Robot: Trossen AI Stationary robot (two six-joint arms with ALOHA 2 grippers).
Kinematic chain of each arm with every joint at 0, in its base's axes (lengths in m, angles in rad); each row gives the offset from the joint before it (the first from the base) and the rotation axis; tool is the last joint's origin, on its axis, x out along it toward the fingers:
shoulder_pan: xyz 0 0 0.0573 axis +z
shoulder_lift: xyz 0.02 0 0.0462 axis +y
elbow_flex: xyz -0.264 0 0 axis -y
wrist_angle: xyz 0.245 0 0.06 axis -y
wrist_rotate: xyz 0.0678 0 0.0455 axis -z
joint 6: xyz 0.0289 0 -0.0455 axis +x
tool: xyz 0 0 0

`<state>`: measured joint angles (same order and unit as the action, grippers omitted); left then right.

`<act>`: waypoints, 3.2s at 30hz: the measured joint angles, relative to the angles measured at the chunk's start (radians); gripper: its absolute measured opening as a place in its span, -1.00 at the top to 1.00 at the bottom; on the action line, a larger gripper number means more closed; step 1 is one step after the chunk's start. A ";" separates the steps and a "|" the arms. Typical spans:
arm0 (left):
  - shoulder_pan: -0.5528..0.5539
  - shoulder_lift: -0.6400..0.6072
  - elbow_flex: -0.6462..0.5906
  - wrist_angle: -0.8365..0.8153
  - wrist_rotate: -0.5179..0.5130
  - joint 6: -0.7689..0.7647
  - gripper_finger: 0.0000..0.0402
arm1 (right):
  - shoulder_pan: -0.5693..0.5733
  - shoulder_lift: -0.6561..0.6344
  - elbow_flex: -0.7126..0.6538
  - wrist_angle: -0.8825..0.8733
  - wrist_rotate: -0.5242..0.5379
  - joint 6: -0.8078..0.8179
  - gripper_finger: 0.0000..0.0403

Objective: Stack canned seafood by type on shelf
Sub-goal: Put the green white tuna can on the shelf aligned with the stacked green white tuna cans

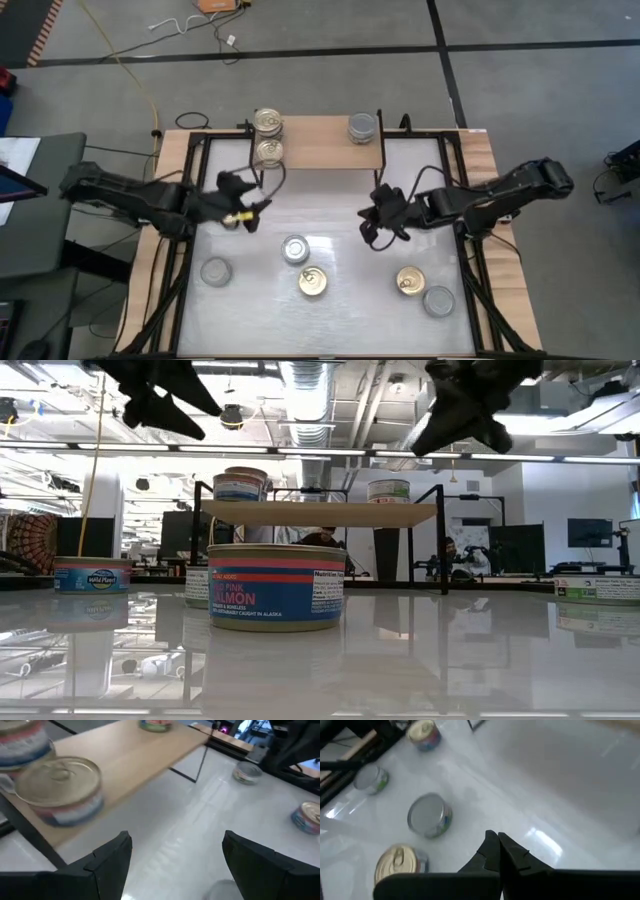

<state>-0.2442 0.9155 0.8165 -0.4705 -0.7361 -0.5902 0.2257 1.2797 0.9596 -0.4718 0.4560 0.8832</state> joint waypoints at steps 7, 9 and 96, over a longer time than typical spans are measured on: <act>-0.216 0.093 0.000 -0.005 -0.138 -0.200 -0.48 | 0.153 0.000 0.036 -0.221 0.050 0.246 0.92; -0.257 0.125 0.000 -0.004 -0.160 -0.251 -0.48 | 0.196 0.000 0.057 -0.324 0.053 0.331 0.92; -0.093 0.641 0.338 0.173 0.117 -0.542 -0.48 | 0.109 0.087 -0.310 0.275 -0.247 0.162 0.79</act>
<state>-0.3373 1.5562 1.1549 -0.2974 -0.6190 -1.1327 0.3344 1.3671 0.6495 -0.1964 0.2089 1.0450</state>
